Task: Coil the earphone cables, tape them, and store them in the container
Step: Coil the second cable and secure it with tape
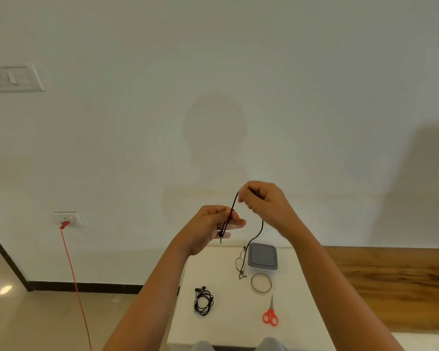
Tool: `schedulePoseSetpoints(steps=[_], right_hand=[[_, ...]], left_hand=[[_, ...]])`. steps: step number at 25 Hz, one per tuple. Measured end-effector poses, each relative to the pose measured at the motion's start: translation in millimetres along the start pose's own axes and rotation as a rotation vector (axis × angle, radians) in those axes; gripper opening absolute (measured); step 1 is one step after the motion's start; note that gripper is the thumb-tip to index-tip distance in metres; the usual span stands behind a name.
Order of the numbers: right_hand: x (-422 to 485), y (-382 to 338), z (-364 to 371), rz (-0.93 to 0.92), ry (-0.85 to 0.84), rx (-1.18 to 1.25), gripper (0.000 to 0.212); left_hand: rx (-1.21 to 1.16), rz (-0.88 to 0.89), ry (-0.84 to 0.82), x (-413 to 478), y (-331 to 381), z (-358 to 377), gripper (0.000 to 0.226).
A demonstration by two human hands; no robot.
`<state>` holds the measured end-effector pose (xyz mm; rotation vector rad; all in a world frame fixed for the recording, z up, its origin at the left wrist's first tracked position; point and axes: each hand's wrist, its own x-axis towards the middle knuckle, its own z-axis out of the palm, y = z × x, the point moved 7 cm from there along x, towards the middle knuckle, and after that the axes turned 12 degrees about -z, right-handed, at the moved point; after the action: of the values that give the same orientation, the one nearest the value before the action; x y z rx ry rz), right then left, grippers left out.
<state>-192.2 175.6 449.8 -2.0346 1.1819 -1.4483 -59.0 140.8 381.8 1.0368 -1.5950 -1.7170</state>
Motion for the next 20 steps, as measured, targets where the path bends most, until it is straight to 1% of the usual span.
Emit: schedulePoseSetpoints(steps=[3,6,8,9,10,12,15,17,18,20], right_hand=[[19,20,-6,0.04,0.051,0.044,0.018],[19,50,8,0.148,0.008,0.192,0.013],[4,69,29,0.202,-0.049,0.225,0.018],[-7,75,42,0.218,-0.091,0.239,0.023],[-21,78,54,0.23,-0.138,0.253,0.029],[-43,75,71,0.241,-0.204,0.252,0.038],[-53,56,67,0.234,-0.217,0.18,0.039],[-50,37,59,0.211,-0.244,0.218,0.033],[-47,27,54,0.187,-0.253,0.258,0.029],[-36,8,42,0.114,-0.21,0.315,0.021]], left_hand=[[-0.187,0.034,-0.138,-6,12,8,0.03],[-0.336,0.117,-0.255,-12,25,12,0.029],[-0.439,0.17,-0.269,-12,35,9,0.028],[-0.465,0.19,-0.241,-11,38,4,0.027],[-0.453,0.207,-0.18,-9,40,-3,0.024],[-0.332,0.214,-0.012,-5,34,-18,0.019],[-0.141,0.162,0.142,2,14,-30,0.02],[-0.063,0.133,0.197,4,3,-33,0.02],[-0.046,0.123,0.197,4,0,-33,0.02],[-0.029,0.106,0.138,3,-4,-27,0.023]])
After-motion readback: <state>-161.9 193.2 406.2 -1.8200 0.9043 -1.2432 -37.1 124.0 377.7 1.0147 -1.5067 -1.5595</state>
